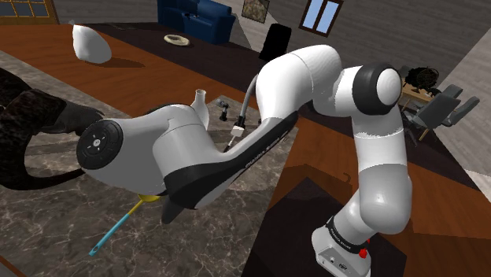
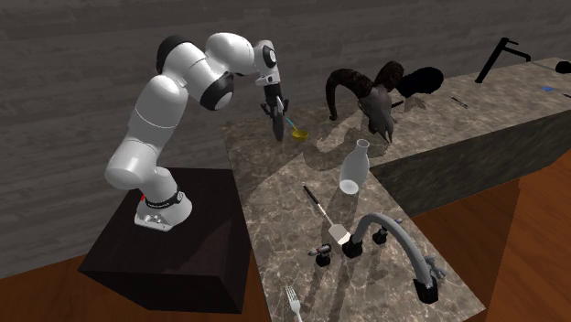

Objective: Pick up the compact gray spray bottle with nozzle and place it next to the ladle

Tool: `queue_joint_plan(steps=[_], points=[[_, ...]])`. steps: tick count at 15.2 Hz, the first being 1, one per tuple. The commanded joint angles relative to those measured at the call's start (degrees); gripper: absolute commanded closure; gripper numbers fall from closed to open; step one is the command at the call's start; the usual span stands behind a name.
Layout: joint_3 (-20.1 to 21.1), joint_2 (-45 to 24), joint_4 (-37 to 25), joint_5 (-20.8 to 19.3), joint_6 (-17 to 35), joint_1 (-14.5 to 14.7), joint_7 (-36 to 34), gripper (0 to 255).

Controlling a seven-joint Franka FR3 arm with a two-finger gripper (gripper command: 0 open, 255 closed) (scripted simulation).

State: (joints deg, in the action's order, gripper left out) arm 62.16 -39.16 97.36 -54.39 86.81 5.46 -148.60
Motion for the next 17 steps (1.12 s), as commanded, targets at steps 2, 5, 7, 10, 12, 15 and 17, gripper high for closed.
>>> queue_joint_plan(steps=[2, 5, 7, 10, 12, 15, 17], points=[[-0.85, -1.16, 0.67, -0.94, 1.19, 0.41, -0.95, 255], [-1.36, -1.87, 1.03, -1.50, 1.87, 0.66, -1.51, 255], [-1.37, -1.87, 1.02, -1.50, 1.87, 0.67, -1.51, 255], [-1.36, -1.87, 1.02, -1.50, 1.87, 0.66, -1.51, 255], [-1.36, -1.87, 1.02, -1.50, 1.87, 0.66, -1.51, 255], [-1.36, -1.88, 0.99, -1.50, 1.85, 0.67, -1.50, 0], [-1.37, -1.88, 0.99, -1.50, 1.85, 0.68, -1.50, 0]])
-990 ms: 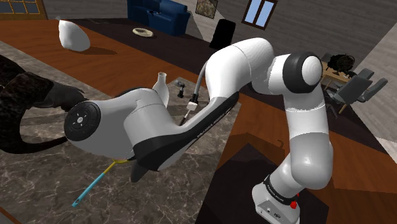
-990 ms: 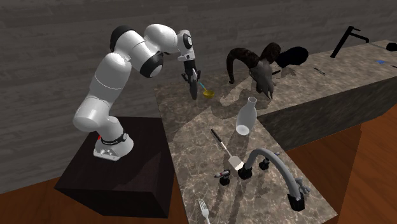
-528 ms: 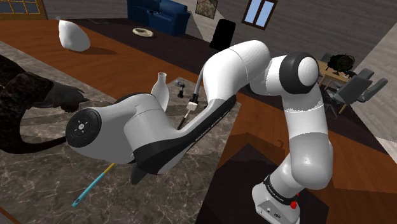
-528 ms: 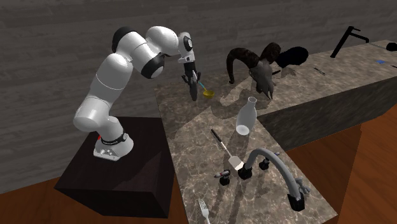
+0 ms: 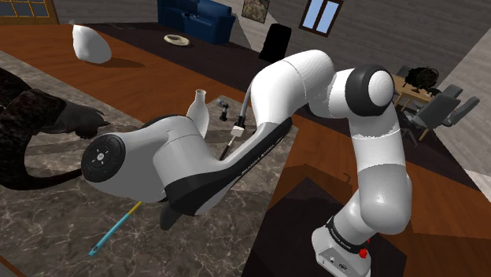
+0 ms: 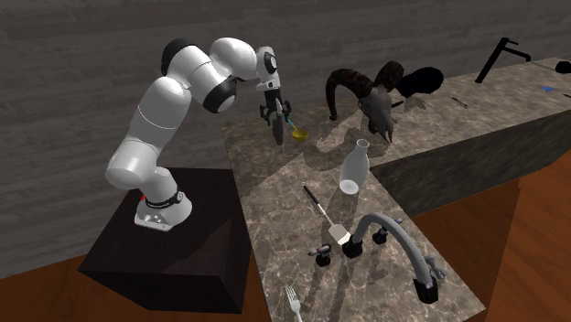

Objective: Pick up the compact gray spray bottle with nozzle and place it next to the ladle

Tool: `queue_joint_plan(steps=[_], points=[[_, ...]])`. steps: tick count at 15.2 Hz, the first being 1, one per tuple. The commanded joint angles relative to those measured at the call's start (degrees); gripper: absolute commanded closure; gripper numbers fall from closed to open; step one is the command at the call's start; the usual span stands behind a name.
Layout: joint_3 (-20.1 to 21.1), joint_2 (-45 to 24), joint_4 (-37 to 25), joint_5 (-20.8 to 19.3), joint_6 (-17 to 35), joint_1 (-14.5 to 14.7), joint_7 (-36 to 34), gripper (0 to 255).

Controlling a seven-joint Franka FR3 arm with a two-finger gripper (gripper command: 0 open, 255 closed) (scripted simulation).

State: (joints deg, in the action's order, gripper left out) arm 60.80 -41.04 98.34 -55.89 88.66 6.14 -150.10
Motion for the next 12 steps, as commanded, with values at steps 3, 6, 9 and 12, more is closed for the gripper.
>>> queue_joint_plan(steps=[3, 6, 9, 12], points=[[0.63, 0.50, -2.93, 1.18, -2.74, 1.75, 0.74, 0], [0.98, 0.77, -5.92, 2.04, -5.32, 3.60, 1.43, 0], [0.98, 0.77, -5.92, 2.04, -5.32, 3.60, 1.43, 0], [0.98, 0.77, -5.92, 2.04, -5.32, 3.60, 1.43, 0]])
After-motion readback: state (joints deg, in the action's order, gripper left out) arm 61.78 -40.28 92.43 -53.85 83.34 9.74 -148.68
